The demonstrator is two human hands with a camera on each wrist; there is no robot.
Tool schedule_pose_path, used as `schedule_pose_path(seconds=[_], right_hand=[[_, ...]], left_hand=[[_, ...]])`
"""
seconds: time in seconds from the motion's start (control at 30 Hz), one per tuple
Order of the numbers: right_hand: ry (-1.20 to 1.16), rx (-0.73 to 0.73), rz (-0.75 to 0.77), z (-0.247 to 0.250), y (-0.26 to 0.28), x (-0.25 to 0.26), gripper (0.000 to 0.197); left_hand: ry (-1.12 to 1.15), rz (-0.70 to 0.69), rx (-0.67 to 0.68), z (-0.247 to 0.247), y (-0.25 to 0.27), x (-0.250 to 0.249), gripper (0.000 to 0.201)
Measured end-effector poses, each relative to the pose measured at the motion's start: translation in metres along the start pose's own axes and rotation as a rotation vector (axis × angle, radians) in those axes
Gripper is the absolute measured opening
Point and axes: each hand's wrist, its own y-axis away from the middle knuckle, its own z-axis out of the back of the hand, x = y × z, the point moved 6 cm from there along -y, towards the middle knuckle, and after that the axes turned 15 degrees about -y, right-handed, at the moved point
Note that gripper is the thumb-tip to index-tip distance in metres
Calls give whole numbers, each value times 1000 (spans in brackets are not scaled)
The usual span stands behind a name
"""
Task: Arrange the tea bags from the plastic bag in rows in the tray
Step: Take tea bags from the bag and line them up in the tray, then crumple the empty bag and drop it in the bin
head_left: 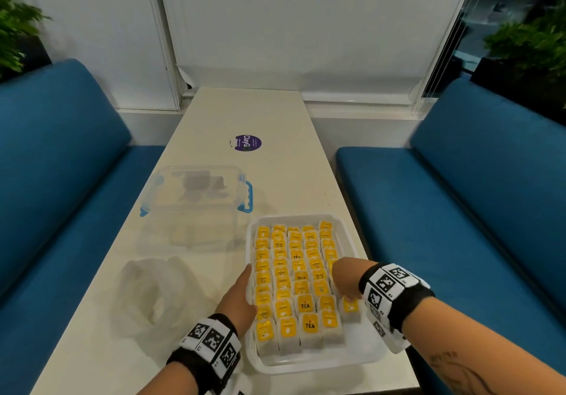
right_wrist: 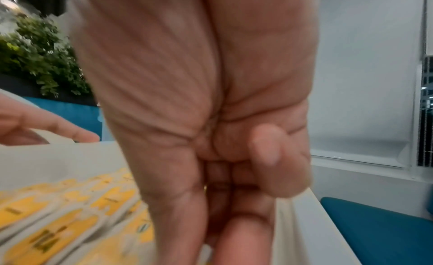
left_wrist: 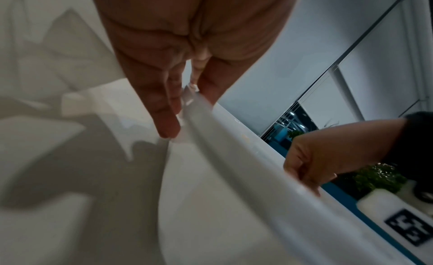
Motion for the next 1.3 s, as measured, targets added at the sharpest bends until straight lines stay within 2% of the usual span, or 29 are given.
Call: schedule_pose_path(seconds=[0.07, 0.3, 0.4, 0.47, 0.57, 0.67, 0.77, 0.87, 1.0, 1.13, 1.3], right_hand=[[-34, -38, -5, 7, -6, 1, 40], [-50, -106, -29, 21, -19, 3, 28], [-82, -157, -51, 24, -23, 4, 26], [-119, -203, -29, 31, -22, 14, 27], [-258, -279, 59, 47, -13, 45, 29], [-473, -355, 178, 60, 1, 89, 42], [-636, -330, 299, 60, 5, 144, 55], [-744, -214, 372, 50, 6, 194, 71], [-743, -110, 371, 35, 1, 239, 87], [-716, -14, 313, 19, -5, 264, 99], [-777, 88, 307, 2, -12, 281, 96]], left_hand=[[1, 5, 4, 0, 1, -1, 79], [-36, 8, 48, -1, 3, -3, 78], [-137, -16, 99, -1, 7, -7, 76], [-189, -59, 85, 7, 11, -14, 69], [-134, -150, -65, 39, 20, -28, 54], [-21, -159, -265, 86, 30, -24, 43], [3, -84, -424, 130, 39, 7, 40], [-16, 83, -485, 154, 47, 56, 43], [16, 290, -429, 159, 57, 118, 55], [210, 327, -303, 146, 61, 157, 71], [454, 345, -116, 126, 64, 168, 85]])
